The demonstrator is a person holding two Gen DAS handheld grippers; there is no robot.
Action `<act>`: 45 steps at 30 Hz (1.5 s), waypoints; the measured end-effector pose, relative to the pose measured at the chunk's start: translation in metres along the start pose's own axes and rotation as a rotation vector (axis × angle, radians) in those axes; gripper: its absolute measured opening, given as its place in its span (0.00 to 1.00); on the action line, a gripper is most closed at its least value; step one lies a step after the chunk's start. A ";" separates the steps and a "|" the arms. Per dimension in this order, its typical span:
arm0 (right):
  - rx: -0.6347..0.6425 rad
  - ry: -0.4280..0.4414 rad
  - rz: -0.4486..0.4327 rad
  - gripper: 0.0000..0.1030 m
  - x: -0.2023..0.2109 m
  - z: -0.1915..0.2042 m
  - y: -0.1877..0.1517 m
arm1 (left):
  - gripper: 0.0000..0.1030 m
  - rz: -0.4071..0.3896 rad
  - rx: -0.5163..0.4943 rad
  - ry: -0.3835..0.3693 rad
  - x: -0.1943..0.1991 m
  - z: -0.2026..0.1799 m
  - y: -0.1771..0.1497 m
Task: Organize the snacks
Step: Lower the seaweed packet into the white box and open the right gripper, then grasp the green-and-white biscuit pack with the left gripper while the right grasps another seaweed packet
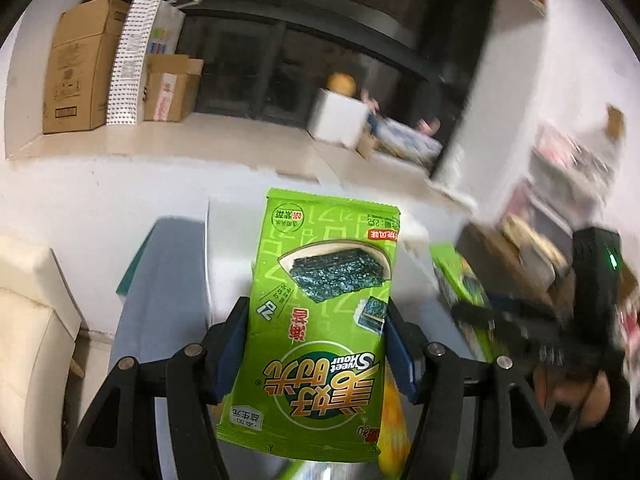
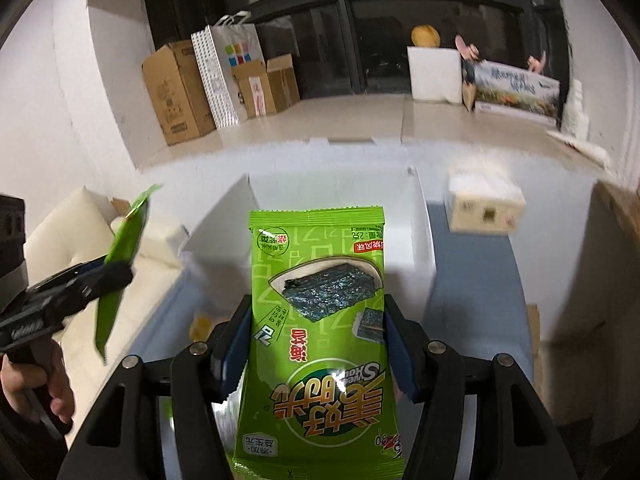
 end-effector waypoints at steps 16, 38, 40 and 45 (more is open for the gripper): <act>-0.087 0.007 0.090 0.95 -0.106 -0.041 0.099 | 1.00 0.040 -0.027 0.209 -0.115 0.030 0.068; 0.002 0.322 -0.114 1.00 0.057 -0.002 0.002 | 1.00 0.154 -0.124 0.043 -0.001 0.009 -0.067; -0.003 0.290 -0.137 1.00 0.071 -0.003 -0.013 | 1.00 0.183 -0.162 0.033 0.002 0.001 -0.093; -0.014 0.282 -0.157 1.00 0.098 -0.002 -0.051 | 1.00 0.336 -0.352 0.015 -0.015 -0.027 -0.162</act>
Point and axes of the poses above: each gripper's, at about its wrist camera, not at the fingertips, and x roughly against the way its jaws point, z to its left, y to its top, the point moved 8 cm from there along -x, roughly the way its jaws point, and after that the axes turned 3 degrees about z, right-handed, at the moved point
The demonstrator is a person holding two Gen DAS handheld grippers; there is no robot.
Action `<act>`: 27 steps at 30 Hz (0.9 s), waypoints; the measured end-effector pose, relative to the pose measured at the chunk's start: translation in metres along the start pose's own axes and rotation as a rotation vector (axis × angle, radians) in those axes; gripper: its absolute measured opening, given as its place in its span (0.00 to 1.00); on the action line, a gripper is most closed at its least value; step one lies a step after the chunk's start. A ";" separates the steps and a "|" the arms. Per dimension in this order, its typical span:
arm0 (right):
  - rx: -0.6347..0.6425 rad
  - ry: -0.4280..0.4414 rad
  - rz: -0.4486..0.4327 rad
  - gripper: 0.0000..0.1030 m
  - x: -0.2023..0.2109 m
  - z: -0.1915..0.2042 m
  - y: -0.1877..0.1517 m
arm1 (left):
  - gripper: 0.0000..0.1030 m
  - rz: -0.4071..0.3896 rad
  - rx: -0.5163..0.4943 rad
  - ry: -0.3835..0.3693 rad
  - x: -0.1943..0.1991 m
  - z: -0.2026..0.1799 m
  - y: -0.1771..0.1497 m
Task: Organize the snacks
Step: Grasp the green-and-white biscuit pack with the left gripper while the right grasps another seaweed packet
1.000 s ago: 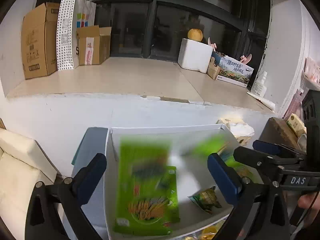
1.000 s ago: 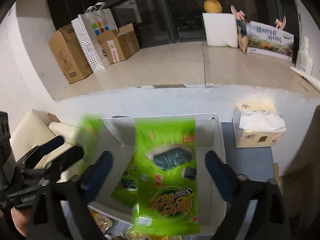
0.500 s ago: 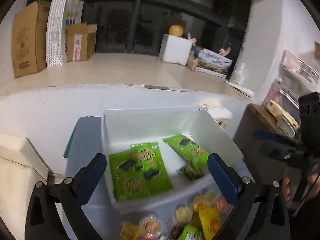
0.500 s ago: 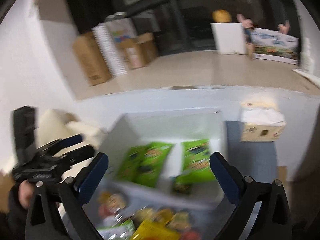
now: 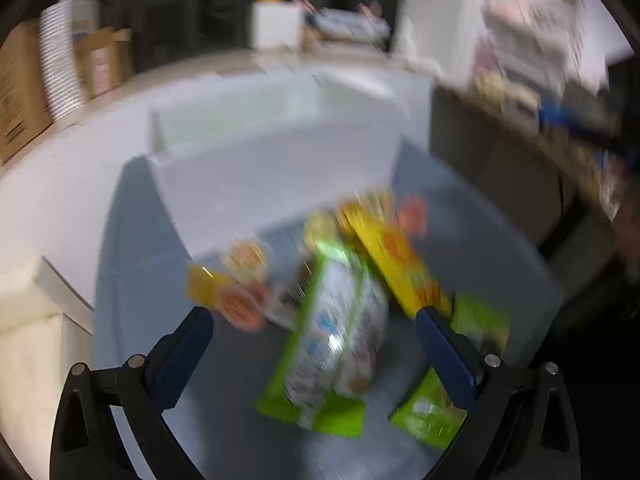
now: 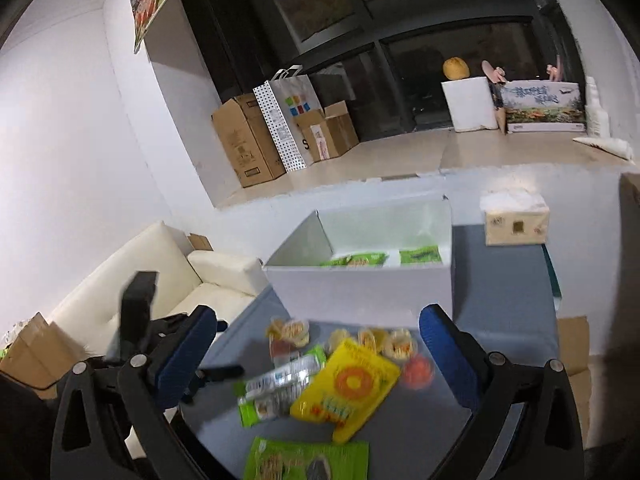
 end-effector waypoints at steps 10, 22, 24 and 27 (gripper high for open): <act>0.017 -0.029 0.055 1.00 0.023 -0.003 -0.046 | 0.88 0.125 -0.167 0.064 -0.065 -0.021 -0.018; 0.243 0.030 0.263 1.00 -0.004 0.007 -0.079 | 0.66 0.048 0.018 -0.056 -0.026 0.007 -0.010; 0.370 -0.002 0.366 1.00 -0.020 0.010 -0.093 | 0.66 0.022 0.053 -0.068 -0.013 0.013 -0.013; 0.556 0.042 0.472 1.00 -0.036 0.021 -0.114 | 0.66 -0.005 0.090 -0.079 0.005 0.022 -0.017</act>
Point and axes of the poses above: each gripper's, at about its wrist camera, not at the fingertips, and x roughly against the way its jaws point, z to its left, y to its top, the point moved 8 cm from there along -x, roughly the way its jaws point, and after that the axes turned 3 degrees about z, right-handed, at the moved point
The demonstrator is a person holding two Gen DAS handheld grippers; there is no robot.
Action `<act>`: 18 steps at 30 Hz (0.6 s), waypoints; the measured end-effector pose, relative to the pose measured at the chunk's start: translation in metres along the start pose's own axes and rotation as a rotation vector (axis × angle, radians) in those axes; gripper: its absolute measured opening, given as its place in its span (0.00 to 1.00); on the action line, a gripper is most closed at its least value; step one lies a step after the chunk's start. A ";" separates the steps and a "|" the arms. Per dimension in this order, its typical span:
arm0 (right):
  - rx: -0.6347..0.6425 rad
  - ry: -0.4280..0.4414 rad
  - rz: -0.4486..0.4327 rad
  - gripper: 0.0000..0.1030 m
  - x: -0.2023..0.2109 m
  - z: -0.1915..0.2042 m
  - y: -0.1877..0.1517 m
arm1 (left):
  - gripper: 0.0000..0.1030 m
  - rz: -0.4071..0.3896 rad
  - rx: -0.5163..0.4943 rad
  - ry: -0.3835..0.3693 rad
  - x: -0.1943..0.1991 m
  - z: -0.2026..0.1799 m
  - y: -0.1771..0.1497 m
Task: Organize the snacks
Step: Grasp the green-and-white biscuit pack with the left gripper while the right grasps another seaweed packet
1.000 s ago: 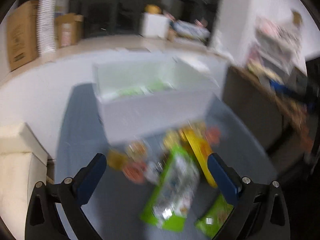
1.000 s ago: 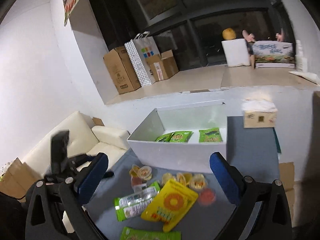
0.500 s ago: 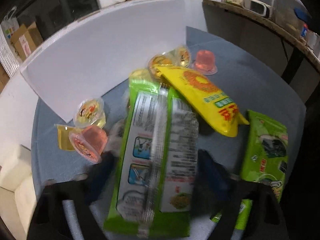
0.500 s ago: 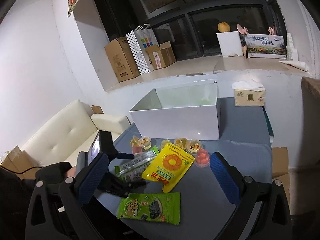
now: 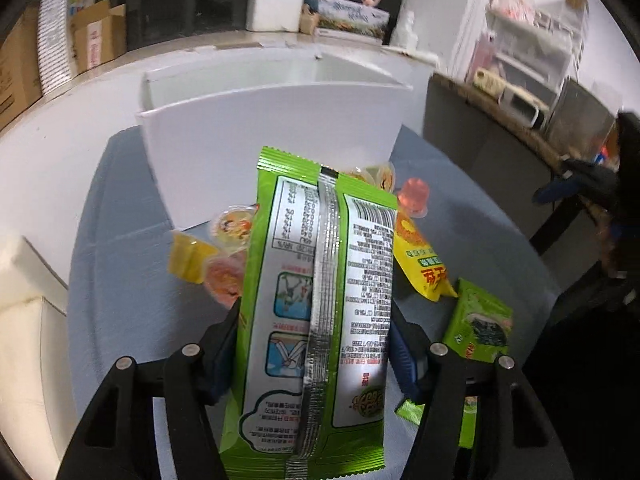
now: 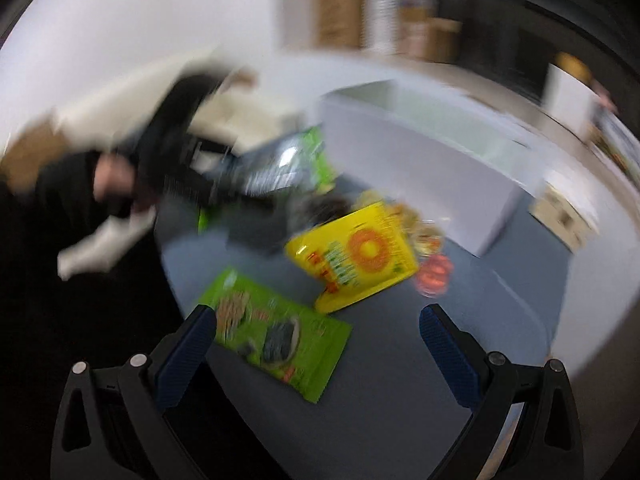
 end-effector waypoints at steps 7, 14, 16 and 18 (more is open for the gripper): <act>0.345 0.061 0.150 1.00 -0.041 0.040 -0.001 | 0.66 -0.016 0.058 -0.001 0.026 0.015 -0.020; 0.645 0.120 0.300 1.00 -0.083 0.073 -0.017 | 0.66 -0.015 0.093 -0.013 0.021 0.017 -0.027; 0.682 0.139 0.329 1.00 -0.093 0.076 -0.019 | 0.66 -0.020 0.098 -0.025 0.022 0.015 -0.028; 0.684 0.183 0.347 1.00 -0.103 0.077 -0.020 | 0.66 -0.020 0.101 -0.026 0.023 0.016 -0.030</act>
Point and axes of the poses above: each gripper's, at about its wrist camera, not at the fingertips, and x roughly against the way its jaws point, z to its left, y to its top, the point moved 8 cm from there along -x, roughly the way its jaws point, and after that the axes turned 3 degrees about z, right-handed, at the moved point
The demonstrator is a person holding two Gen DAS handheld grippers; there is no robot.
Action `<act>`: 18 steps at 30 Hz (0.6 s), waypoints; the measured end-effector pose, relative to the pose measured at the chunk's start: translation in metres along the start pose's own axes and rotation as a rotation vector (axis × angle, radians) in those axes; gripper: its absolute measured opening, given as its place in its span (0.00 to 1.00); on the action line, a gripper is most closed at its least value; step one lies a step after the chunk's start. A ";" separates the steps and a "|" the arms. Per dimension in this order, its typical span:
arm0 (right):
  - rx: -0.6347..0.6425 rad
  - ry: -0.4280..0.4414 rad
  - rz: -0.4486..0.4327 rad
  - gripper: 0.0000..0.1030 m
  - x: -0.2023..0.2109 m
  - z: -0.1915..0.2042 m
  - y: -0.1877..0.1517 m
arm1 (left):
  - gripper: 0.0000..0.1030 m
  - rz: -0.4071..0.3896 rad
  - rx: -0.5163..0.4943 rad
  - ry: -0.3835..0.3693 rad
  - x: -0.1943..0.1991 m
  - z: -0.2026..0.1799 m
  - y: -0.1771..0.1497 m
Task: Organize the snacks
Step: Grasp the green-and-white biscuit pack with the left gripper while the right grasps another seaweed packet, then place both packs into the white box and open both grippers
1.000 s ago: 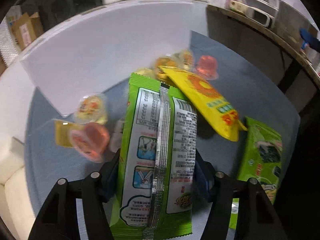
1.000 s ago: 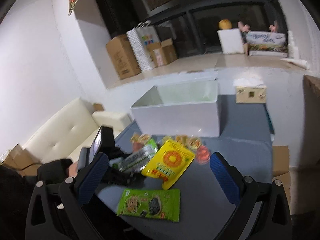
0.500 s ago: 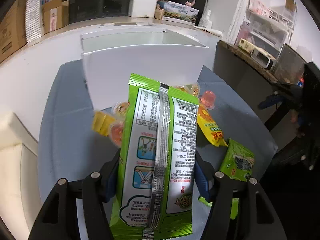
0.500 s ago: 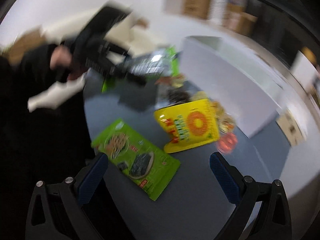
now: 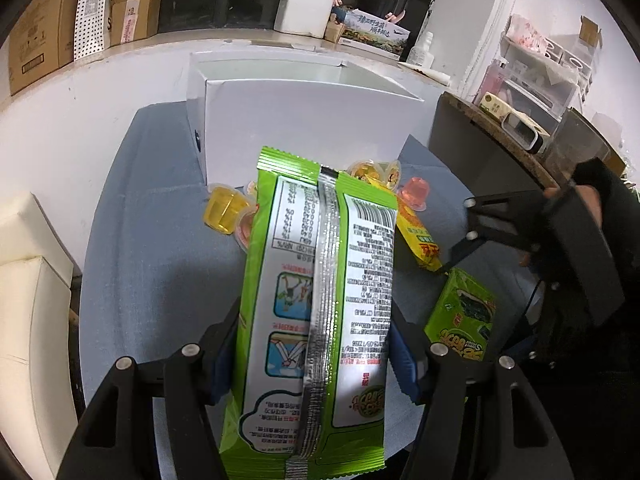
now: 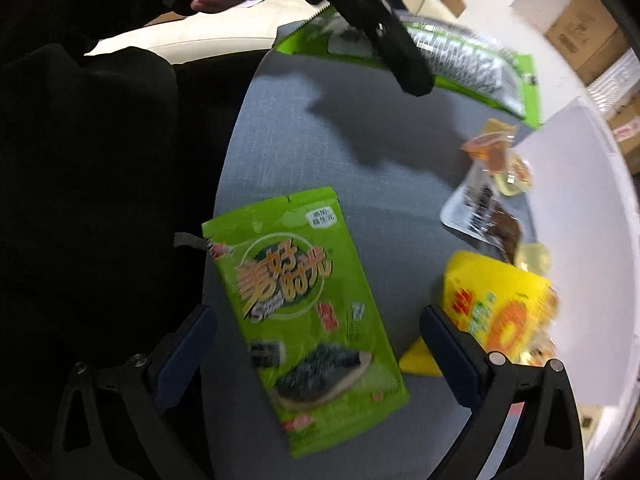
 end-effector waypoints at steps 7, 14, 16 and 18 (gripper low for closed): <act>-0.070 0.081 0.010 0.98 -0.019 -0.010 -0.003 | 0.66 0.013 0.027 -0.011 -0.006 0.008 -0.003; -0.104 0.099 -0.016 0.73 -0.004 -0.015 -0.005 | 0.67 0.025 0.023 -0.030 -0.014 0.007 -0.003; -0.105 0.087 -0.008 0.73 -0.003 -0.015 -0.009 | 0.67 0.027 0.017 -0.028 -0.015 0.005 -0.002; -0.113 0.080 -0.013 0.73 -0.001 -0.014 -0.011 | 0.67 0.024 0.014 -0.033 -0.014 0.005 -0.001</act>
Point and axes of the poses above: each gripper's, at about its wrist camera, not at the fingertips, and x roughly against the way its jaws point, z to its left, y to its top, the point moved 8 cm from there along -x, roughly the way its jaws point, and after that the axes turned 3 degrees about z, right-handed, at the moved point
